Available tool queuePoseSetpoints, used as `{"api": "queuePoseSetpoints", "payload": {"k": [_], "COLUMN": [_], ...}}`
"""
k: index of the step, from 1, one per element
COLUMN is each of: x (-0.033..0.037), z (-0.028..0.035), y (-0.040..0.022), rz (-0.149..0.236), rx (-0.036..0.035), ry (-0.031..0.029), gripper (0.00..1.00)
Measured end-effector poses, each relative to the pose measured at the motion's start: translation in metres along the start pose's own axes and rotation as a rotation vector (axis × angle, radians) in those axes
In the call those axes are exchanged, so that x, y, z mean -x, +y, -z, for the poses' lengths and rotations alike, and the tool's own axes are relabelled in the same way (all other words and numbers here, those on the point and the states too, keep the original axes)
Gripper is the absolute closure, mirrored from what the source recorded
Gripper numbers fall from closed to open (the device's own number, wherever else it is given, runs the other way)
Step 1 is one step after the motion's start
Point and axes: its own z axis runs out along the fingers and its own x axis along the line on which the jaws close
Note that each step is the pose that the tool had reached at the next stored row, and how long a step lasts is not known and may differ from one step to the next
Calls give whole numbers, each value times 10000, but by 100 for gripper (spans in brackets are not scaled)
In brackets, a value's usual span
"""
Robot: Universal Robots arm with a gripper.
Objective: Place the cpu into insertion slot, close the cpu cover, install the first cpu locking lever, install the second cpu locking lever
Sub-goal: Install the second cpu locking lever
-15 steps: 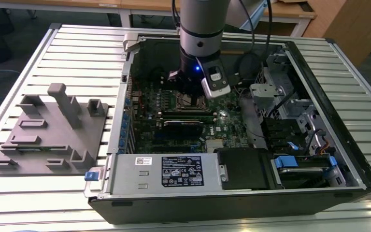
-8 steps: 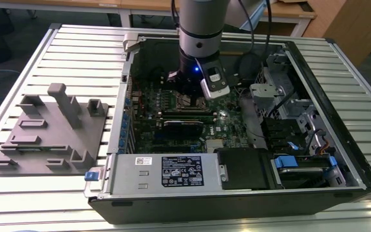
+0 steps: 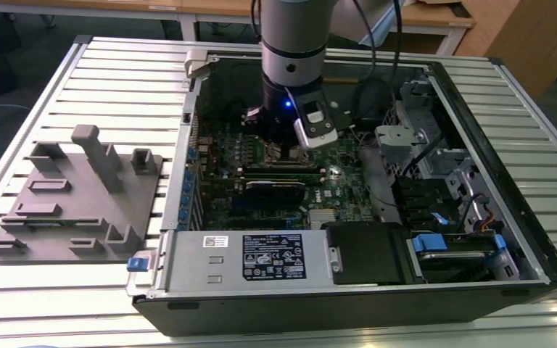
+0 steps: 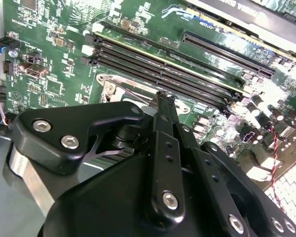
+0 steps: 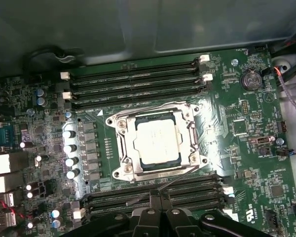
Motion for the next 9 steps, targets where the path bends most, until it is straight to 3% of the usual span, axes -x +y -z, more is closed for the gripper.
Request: {"api": "queuePoseSetpoints", "payload": {"k": [9], "x": [-27], "z": [-7], "y": [36], "rz": [0], "rx": [3], "ry": [-1], "gripper": [89]}}
